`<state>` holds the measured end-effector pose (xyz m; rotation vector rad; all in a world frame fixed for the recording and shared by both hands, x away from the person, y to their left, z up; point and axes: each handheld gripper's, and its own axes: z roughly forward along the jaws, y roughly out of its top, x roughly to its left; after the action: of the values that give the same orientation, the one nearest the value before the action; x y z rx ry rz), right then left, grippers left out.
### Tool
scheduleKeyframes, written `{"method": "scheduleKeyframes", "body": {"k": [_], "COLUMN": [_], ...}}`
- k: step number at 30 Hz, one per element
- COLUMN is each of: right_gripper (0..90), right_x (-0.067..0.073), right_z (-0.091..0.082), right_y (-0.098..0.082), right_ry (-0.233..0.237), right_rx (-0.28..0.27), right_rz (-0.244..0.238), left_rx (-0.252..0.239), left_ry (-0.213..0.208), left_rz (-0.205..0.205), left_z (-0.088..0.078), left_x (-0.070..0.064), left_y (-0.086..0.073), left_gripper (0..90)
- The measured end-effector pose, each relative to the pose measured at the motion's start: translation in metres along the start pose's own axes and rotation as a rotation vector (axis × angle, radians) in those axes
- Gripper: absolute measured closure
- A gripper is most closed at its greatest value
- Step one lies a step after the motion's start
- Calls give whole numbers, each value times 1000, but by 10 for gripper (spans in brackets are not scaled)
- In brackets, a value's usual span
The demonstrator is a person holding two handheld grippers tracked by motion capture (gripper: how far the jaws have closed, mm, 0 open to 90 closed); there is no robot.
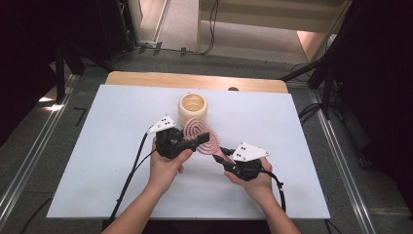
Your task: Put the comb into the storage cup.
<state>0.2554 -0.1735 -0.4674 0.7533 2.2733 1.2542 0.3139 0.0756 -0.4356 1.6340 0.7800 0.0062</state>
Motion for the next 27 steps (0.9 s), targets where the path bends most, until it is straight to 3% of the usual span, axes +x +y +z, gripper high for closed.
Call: {"method": "scheduleKeyframes", "body": {"k": [8,11,27], "right_gripper": [679,679,679], "right_x": [1,1,2], "right_z": [-1,-1,0], "right_y": [0,0,-2], "right_ry": [-12,-14,-23], "right_rx": [-11,-12,-17], "right_rz": [-6,-9,-25], "left_rx": [0,11,21], "left_ry": [-11,-22,-30], "left_rz": [-16,-48,-67], "left_z": [-1,-1,-3], "left_x": [1,2,2], "left_y": [1,2,3], "left_gripper": [520,531,598]}}
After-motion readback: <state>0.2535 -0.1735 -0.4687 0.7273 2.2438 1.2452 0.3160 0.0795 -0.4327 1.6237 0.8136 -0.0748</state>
